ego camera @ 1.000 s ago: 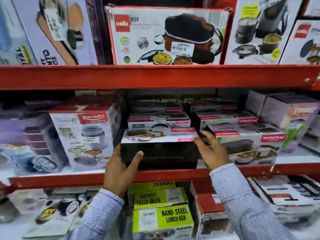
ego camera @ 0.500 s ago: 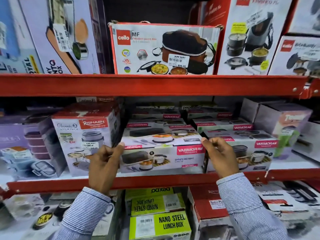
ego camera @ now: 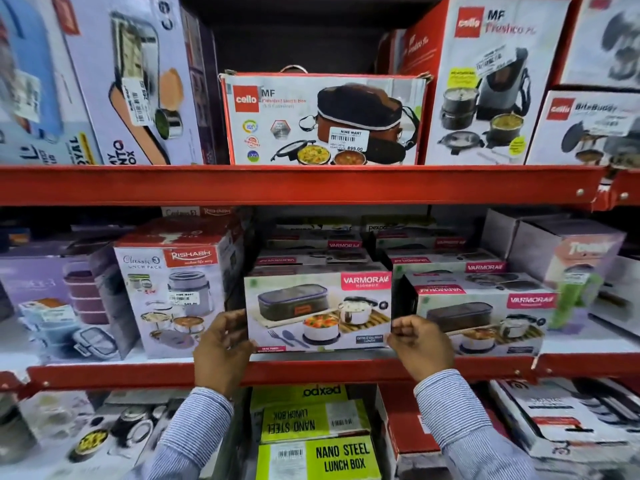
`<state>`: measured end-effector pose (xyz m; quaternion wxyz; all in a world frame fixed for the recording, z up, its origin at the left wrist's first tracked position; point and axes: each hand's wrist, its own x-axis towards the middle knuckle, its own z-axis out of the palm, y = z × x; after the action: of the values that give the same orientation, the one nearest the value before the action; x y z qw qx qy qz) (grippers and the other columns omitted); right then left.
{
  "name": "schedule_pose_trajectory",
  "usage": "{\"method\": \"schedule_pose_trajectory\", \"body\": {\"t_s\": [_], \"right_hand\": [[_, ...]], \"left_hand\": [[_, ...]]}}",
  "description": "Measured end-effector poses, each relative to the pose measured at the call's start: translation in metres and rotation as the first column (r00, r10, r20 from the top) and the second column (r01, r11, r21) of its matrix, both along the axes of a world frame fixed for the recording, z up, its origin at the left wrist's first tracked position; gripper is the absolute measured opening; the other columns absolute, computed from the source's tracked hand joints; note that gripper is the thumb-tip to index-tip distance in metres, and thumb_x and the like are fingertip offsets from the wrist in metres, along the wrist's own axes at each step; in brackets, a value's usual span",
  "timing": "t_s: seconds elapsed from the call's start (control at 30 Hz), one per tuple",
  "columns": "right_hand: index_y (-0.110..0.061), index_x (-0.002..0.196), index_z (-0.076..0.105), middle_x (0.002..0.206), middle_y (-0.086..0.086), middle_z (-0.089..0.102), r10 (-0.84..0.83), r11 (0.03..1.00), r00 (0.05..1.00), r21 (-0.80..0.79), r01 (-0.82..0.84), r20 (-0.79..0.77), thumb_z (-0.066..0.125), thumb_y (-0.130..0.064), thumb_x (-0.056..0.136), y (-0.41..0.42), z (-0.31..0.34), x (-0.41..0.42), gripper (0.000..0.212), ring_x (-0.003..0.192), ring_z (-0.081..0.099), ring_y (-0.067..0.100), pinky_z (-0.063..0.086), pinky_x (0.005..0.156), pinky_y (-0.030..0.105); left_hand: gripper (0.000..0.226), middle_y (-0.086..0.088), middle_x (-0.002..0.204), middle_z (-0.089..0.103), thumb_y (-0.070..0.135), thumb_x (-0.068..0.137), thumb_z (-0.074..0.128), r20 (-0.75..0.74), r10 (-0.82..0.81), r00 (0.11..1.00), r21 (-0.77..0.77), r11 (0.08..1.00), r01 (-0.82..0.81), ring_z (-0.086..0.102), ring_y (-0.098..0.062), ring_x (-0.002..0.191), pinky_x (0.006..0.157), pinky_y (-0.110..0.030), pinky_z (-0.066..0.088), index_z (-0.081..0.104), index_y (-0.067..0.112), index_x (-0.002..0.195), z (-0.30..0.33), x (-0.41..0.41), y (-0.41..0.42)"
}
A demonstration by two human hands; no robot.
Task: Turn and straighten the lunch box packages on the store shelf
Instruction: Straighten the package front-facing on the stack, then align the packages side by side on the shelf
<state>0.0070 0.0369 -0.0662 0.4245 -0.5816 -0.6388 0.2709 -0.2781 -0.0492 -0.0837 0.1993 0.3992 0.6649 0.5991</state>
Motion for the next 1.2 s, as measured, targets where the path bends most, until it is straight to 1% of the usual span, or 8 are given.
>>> {"method": "schedule_pose_trajectory", "body": {"t_s": [0.17,0.4,0.53,0.63,0.8,0.97,1.07,1.2], "right_hand": [[-0.019,0.079,0.066,0.082,0.003,0.075,-0.006,0.999,0.991,-0.03,0.01,0.13,0.075,-0.013,0.07,0.001,-0.009,0.001,0.014,0.074,0.069,0.014,0.058,0.08,0.031],[-0.009,0.092,0.073,0.09,0.006,0.077,-0.002,1.0,0.979,-0.028,0.008,0.203,0.075,-0.019,0.073,0.001,-0.01,0.003,0.021,0.078,0.068,0.015,0.051,0.081,0.02],[-0.01,0.105,0.071,0.102,0.006,0.076,0.003,1.0,0.972,-0.013,0.0,0.235,0.071,-0.022,0.078,-0.001,-0.009,0.003,0.03,0.082,0.066,0.014,0.043,0.078,0.015],[-0.009,0.121,0.064,0.116,0.008,0.072,0.01,1.0,0.971,-0.009,-0.008,0.237,0.071,-0.024,0.079,-0.001,-0.01,0.001,0.045,0.101,0.068,0.018,0.044,0.087,0.018],[-0.006,0.121,0.063,0.118,0.012,0.071,0.031,0.999,0.973,0.001,-0.032,0.227,0.072,-0.022,0.079,-0.003,-0.011,0.001,0.045,0.105,0.069,0.021,0.049,0.091,0.024],[-0.006,0.115,0.066,0.115,0.012,0.072,0.033,0.999,0.973,0.013,-0.037,0.228,0.071,-0.02,0.079,-0.007,-0.014,0.002,0.039,0.102,0.07,0.019,0.044,0.084,0.017],[-0.005,0.118,0.065,0.116,0.012,0.072,0.034,0.999,0.972,0.028,-0.042,0.233,0.072,-0.02,0.079,-0.01,-0.014,0.003,0.043,0.104,0.069,0.019,0.043,0.086,0.017],[-0.006,0.119,0.065,0.113,0.009,0.073,0.052,0.997,0.977,0.042,-0.062,0.209,0.072,-0.018,0.079,-0.016,-0.013,0.004,0.042,0.101,0.07,0.017,0.047,0.088,0.02]], "left_hand": [[0.047,0.02,0.084,0.077,-0.009,0.069,0.071,-0.029,0.034,0.999,-0.03,0.999,-0.035,0.074,-0.014,0.087,0.079,-0.036,0.06,0.063,0.032,0.09,-0.015,0.002,0.003],[0.041,-0.001,0.092,0.075,-0.006,0.07,0.074,-0.046,0.036,0.998,-0.055,0.998,-0.039,0.073,-0.022,0.088,0.079,-0.037,0.059,0.06,0.029,0.088,-0.016,0.002,0.004],[0.052,0.008,0.099,0.074,-0.009,0.071,0.075,-0.026,-0.014,1.0,-0.053,0.999,0.012,0.072,-0.007,0.09,0.081,-0.024,0.06,0.06,0.031,0.101,-0.014,-0.001,0.003],[0.056,0.012,0.095,0.072,-0.012,0.071,0.073,-0.038,-0.055,0.998,-0.054,0.997,0.053,0.07,0.008,0.08,0.076,-0.011,0.056,0.061,0.022,0.114,-0.012,0.0,0.003],[0.053,-0.001,0.1,0.076,-0.006,0.072,0.075,-0.077,-0.053,0.996,-0.062,0.997,0.049,0.072,-0.013,0.093,0.095,-0.041,0.057,0.064,0.017,0.119,-0.013,-0.001,0.002],[0.051,0.023,0.079,0.075,-0.006,0.072,0.074,-0.094,-0.048,0.994,-0.07,0.997,0.042,0.073,-0.001,0.084,0.091,-0.038,0.058,0.064,0.025,0.111,-0.015,-0.004,-0.001],[0.05,0.008,0.093,0.077,-0.003,0.072,0.074,-0.126,-0.044,0.991,-0.073,0.997,0.035,0.074,-0.008,0.089,0.093,-0.043,0.058,0.064,0.025,0.113,-0.017,-0.006,-0.002],[0.053,0.007,0.098,0.075,-0.001,0.075,0.074,-0.147,-0.01,0.989,-0.06,0.998,0.002,0.071,0.003,0.085,0.094,-0.042,0.058,0.064,0.018,0.123,-0.015,-0.003,-0.008]]}}
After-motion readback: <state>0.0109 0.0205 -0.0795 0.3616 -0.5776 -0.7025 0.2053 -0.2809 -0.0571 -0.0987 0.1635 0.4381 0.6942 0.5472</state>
